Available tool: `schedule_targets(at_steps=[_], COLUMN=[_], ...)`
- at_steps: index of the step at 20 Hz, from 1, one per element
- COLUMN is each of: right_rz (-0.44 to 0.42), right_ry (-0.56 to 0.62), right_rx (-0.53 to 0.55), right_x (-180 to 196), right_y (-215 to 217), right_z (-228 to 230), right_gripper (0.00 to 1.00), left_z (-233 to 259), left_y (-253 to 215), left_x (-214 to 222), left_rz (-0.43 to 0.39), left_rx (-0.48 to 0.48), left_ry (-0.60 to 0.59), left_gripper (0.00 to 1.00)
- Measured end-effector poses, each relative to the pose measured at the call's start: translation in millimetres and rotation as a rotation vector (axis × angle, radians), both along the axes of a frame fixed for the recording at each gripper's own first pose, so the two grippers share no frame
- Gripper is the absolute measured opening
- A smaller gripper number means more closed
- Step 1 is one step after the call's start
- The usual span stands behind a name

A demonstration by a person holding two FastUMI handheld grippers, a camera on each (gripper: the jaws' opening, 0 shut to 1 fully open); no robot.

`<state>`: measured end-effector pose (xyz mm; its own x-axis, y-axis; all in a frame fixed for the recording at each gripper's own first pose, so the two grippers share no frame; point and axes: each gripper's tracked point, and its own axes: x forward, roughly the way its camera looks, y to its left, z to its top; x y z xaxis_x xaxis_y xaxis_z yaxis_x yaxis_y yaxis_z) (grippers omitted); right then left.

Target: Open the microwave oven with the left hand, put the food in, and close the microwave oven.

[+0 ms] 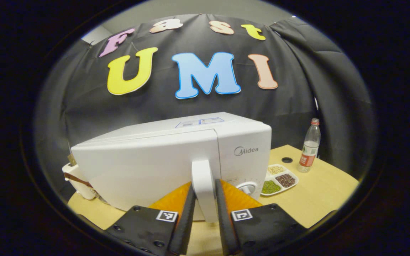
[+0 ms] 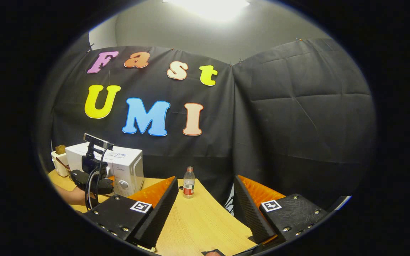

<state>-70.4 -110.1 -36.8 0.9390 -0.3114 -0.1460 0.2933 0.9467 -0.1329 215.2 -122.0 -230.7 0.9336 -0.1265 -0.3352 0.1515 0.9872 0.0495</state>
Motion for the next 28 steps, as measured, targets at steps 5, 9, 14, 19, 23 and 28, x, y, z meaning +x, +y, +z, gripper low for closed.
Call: schedule_targets(at_steps=[5, 9, 14, 19, 23, 28], right_rz=[0.036, 0.068, 0.110, 0.185, 0.289, 0.419], right_ry=[0.011, -0.001, -0.010, -0.052, -0.056, -0.066], right_rx=[-0.004, -0.023, -0.025, -0.008, 0.009, 0.025], right_x=[-0.1, -0.5, 8.8, 31.2, 51.1, 58.9], right_y=[2.5, 5.4, 11.4, 29.8, 60.2, 103.4], right_z=[-2.1, 1.6, 4.5, 11.4, 6.7, 6.3], right_gripper=[0.96, 0.96, 0.96, 0.96, 0.96, 0.96], left_z=[0.6, 2.0, 1.6, 12.0, 8.7, 10.3], left_y=[1.1, 1.7, 2.2, 15.9, 32.7, 56.3], left_x=[-2.1, -1.7, -2.5, -51.6, -87.9, -129.2], left_rz=[0.017, 0.028, 0.043, 0.010, -0.013, -0.012], left_rx=[-0.064, -0.080, -0.108, -0.101, -0.116, -0.114], left_ry=[0.047, 0.054, 0.081, 0.068, 0.089, 0.101], left_gripper=[0.27, 0.16, 0.11, 0.08, 0.08, 0.14])
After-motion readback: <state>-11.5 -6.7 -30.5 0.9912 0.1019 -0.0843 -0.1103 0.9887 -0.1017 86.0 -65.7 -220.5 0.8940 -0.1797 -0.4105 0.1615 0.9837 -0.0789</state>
